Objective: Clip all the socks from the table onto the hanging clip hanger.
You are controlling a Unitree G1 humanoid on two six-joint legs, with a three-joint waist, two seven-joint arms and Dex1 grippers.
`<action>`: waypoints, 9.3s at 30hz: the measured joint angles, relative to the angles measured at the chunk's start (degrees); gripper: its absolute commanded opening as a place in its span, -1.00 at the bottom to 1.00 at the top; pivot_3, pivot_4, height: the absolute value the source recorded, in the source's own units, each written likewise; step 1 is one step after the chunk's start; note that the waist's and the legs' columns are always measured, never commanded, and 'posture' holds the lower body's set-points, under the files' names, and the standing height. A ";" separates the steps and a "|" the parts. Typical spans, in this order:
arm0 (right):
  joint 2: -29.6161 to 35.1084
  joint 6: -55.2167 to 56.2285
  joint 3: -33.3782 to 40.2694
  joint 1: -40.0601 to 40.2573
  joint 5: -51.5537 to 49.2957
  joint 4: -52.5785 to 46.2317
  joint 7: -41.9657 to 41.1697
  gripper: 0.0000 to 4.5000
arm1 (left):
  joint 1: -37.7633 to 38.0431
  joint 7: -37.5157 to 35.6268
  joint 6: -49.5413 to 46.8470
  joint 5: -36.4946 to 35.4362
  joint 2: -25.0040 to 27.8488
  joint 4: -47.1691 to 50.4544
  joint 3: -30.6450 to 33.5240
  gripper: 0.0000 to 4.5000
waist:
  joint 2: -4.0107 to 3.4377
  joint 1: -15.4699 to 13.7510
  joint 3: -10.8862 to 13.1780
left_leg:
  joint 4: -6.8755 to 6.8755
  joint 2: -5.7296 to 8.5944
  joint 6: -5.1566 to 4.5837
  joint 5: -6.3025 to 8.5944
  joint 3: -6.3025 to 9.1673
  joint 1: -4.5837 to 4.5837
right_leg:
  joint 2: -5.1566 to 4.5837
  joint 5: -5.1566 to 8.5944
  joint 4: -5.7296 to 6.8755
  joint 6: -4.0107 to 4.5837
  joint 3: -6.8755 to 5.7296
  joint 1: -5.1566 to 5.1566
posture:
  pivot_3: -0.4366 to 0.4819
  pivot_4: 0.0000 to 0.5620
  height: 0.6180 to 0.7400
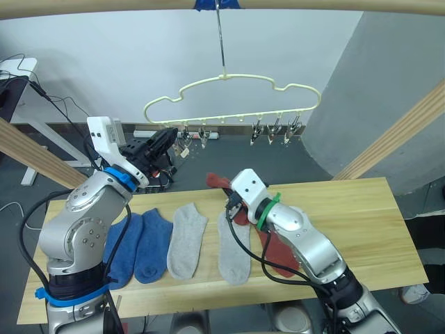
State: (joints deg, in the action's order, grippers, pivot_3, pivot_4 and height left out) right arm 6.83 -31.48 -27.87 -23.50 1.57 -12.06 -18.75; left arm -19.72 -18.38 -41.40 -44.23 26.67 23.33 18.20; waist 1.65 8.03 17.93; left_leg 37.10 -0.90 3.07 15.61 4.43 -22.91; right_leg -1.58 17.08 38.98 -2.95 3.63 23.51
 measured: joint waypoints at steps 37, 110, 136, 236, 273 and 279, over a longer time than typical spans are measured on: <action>-5.71 1.03 1.08 -6.83 1.53 4.92 -6.11 -0.99 | 3.66 6.56 -2.89 -8.33 1.08 5.30 2.43 -1.00 | -0.02 -0.43 0.15 | -0.02 0.01 -0.01 0.00 0.00 -0.01 | -0.04 0.00 0.01 0.00 0.00 0.03 | -0.34 0.22 1.00; 23.84 -3.68 25.92 -3.39 -23.50 -15.45 -30.16 -0.06 | 18.15 -4.82 14.90 12.04 4.91 10.62 -5.32 1.00 | -0.04 -1.52 1.11 | -0.05 0.16 -0.03 0.01 -0.03 -0.03 | -0.16 -0.03 -0.03 -0.05 0.02 0.00 | -0.49 0.27 1.00; 32.97 -13.09 36.13 6.04 -40.00 -30.64 -21.02 -0.04 | 15.34 1.20 24.28 24.67 -7.46 9.22 -13.03 0.38 | 0.05 -1.39 1.34 | 0.01 0.18 -0.05 0.01 -0.12 -0.05 | -0.10 -0.05 -0.06 -0.10 0.08 -0.03 | -0.62 0.34 1.00; 34.91 -15.66 26.53 16.72 -32.75 -30.49 -9.41 0.66 | 2.45 7.04 27.26 32.74 -13.92 -0.51 -13.71 -1.00 | 0.30 -0.16 2.27 | 0.10 0.16 -0.03 -0.01 -0.18 -0.10 | -0.05 -0.08 -0.08 -0.17 0.07 -0.07 | -0.61 0.38 1.00; -1.26 -12.90 14.77 23.96 -6.14 -6.88 17.37 -0.99 | 2.11 3.69 23.49 29.64 -12.49 0.91 -13.94 -1.00 | 0.27 0.00 2.40 | -0.03 0.15 0.17 -0.11 -0.15 -0.03 | 0.02 -0.14 -0.08 -0.28 0.19 0.01 | -0.55 0.34 1.00; -0.47 -10.78 12.99 24.03 -4.38 -6.55 16.28 -0.99 | 2.10 2.97 22.96 28.92 -11.71 0.91 -13.65 -1.00 | 0.27 -0.02 2.40 | -0.02 0.15 0.18 -0.11 -0.15 -0.03 | 0.01 -0.14 -0.07 -0.28 0.19 0.01 | -0.56 0.31 1.00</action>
State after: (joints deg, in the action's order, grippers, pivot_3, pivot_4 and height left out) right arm 6.36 -42.26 -14.88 0.53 -2.80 -18.61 -2.47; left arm -17.62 -15.41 -18.44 -15.32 14.97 24.24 4.55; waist 1.91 8.02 20.33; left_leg 37.08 -0.76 3.24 15.50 4.28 -22.94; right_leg -1.57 16.94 38.91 -3.24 3.82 23.52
